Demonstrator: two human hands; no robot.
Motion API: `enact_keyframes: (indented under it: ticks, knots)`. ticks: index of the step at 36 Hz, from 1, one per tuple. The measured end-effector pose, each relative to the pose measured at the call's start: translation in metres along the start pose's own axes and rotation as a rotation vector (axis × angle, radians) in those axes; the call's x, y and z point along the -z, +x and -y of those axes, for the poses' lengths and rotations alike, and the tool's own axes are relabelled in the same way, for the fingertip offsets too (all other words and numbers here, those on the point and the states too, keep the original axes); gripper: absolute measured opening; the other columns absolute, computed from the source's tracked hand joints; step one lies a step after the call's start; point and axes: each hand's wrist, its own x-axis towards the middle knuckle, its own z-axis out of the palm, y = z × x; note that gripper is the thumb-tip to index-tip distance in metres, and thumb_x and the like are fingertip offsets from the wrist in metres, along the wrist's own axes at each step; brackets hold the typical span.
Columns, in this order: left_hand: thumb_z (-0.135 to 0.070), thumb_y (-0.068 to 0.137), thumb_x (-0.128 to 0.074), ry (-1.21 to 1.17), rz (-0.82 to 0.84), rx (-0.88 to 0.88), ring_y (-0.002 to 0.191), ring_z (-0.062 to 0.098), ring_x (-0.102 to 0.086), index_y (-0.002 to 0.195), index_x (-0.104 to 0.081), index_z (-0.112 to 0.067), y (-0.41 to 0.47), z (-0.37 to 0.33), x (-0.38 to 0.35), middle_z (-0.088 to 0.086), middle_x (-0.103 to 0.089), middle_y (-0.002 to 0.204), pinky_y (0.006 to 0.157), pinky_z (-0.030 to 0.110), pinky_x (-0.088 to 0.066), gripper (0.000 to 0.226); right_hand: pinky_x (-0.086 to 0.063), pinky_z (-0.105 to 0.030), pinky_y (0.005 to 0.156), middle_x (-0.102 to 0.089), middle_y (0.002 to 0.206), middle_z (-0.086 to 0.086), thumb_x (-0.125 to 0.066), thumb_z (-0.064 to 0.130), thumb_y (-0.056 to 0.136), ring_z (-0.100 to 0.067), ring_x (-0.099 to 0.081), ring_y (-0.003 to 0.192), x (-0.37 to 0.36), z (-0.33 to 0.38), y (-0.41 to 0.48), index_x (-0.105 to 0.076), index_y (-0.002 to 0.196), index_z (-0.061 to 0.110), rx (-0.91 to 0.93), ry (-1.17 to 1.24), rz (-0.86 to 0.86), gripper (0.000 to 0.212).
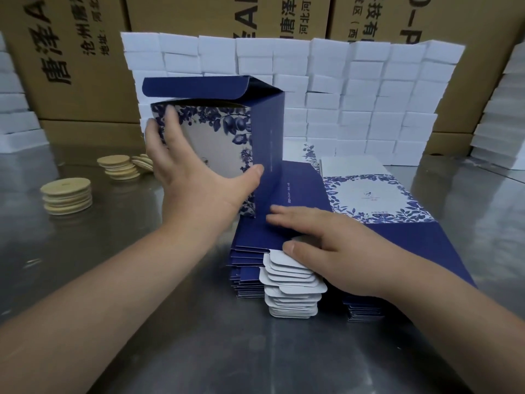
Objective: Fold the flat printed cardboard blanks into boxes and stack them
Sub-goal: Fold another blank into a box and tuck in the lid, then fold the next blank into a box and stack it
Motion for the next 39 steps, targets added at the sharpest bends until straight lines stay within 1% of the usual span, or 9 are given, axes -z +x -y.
enact_keyframes:
  ticks: [3, 7, 12, 19, 25, 31, 35, 37, 39]
  knots:
    - [-0.049, 0.062, -0.077, 0.033, -0.070, 0.053, 0.141, 0.026, -0.012, 0.148, -0.003, -0.026, 0.014, 0.012, 0.005, 0.004, 0.005, 0.155, 0.111, 0.035, -0.019, 0.115, -0.005, 0.000, 0.102, -0.031, 0.134, 0.036, -0.047, 0.039, 0.092, 0.032, -0.013, 0.114, 0.000, 0.000, 0.001, -0.045, 0.135, 0.041, -0.013, -0.022, 0.038, 0.043]
    - [-0.048, 0.067, -0.076, 0.025, -0.177, 0.108, 0.141, 0.028, -0.012, 0.149, -0.003, -0.024, 0.035, 0.022, 0.012, 0.008, 0.006, 0.155, 0.099, 0.027, -0.018, 0.112, 0.004, -0.021, 0.113, -0.021, 0.150, 0.028, -0.038, 0.047, 0.092, 0.017, -0.004, 0.131, -0.002, 0.002, 0.002, -0.035, 0.141, 0.043, -0.028, -0.089, 0.087, 0.049]
    - [-0.051, 0.067, -0.073, -0.014, -0.268, 0.061, 0.140, 0.025, -0.013, 0.149, -0.006, -0.020, 0.064, 0.015, 0.005, 0.012, 0.004, 0.154, 0.097, 0.021, -0.016, 0.110, 0.015, -0.019, 0.107, 0.006, 0.158, 0.016, -0.024, 0.062, 0.085, -0.002, 0.014, 0.142, -0.006, 0.002, 0.003, -0.011, 0.146, 0.048, -0.059, -0.227, 0.139, 0.064]
    - [-0.051, 0.067, -0.074, -0.072, -0.240, -0.063, 0.141, 0.026, -0.011, 0.148, -0.008, -0.020, 0.113, -0.013, -0.029, 0.012, 0.006, 0.155, 0.096, 0.018, -0.016, 0.109, 0.003, -0.015, 0.106, -0.002, 0.157, 0.019, -0.027, 0.065, 0.084, 0.001, 0.004, 0.142, -0.004, 0.002, 0.004, -0.015, 0.146, 0.047, -0.059, -0.234, 0.132, 0.066]
    - [-0.057, 0.066, -0.071, -0.012, -0.180, -0.035, 0.139, 0.032, -0.016, 0.148, -0.010, -0.022, 0.149, -0.019, -0.066, 0.009, 0.002, 0.155, 0.109, 0.040, -0.029, 0.108, 0.009, -0.017, 0.107, 0.003, 0.158, 0.017, -0.026, 0.066, 0.086, 0.002, 0.008, 0.141, -0.004, 0.002, 0.003, -0.010, 0.147, 0.045, -0.030, -0.252, 0.134, 0.066]
    - [-0.059, 0.065, -0.070, 0.037, -0.169, -0.001, 0.136, 0.033, -0.021, 0.147, -0.015, -0.023, 0.181, -0.016, -0.105, 0.007, -0.001, 0.155, 0.106, 0.042, -0.031, 0.104, 0.017, -0.016, 0.103, 0.011, 0.156, 0.020, -0.027, 0.068, 0.085, 0.004, 0.016, 0.140, -0.006, 0.000, 0.006, -0.006, 0.145, 0.050, -0.045, -0.225, 0.139, 0.066]
    - [-0.062, 0.063, -0.068, 0.129, -0.204, -0.007, 0.135, 0.035, -0.022, 0.146, -0.016, -0.023, 0.216, -0.001, -0.113, 0.008, -0.004, 0.155, 0.105, 0.051, -0.033, 0.105, 0.020, -0.015, 0.101, 0.011, 0.157, 0.019, -0.008, 0.082, 0.075, 0.002, 0.016, 0.141, -0.008, 0.001, 0.010, -0.004, 0.144, 0.054, -0.022, -0.260, 0.152, 0.075]
    - [-0.064, 0.062, -0.067, 0.179, -0.232, -0.004, 0.136, 0.037, -0.021, 0.146, -0.017, -0.023, 0.236, 0.010, -0.111, 0.008, -0.005, 0.155, 0.104, 0.053, -0.033, 0.106, -0.003, -0.015, 0.111, -0.025, 0.155, 0.013, 0.011, 0.078, 0.074, -0.004, -0.020, 0.142, -0.013, 0.001, 0.011, -0.033, 0.135, 0.058, -0.008, -0.382, 0.043, 0.078]
    - [-0.066, 0.060, -0.066, 0.215, -0.249, 0.015, 0.135, 0.037, -0.021, 0.145, -0.018, -0.024, 0.252, 0.022, -0.108, 0.008, -0.006, 0.155, 0.103, 0.055, -0.033, 0.106, -0.048, -0.016, 0.089, -0.066, 0.118, 0.014, 0.017, 0.057, 0.089, -0.003, -0.062, 0.109, -0.014, -0.001, 0.012, -0.063, 0.107, 0.056, -0.051, -0.475, -0.112, 0.081]
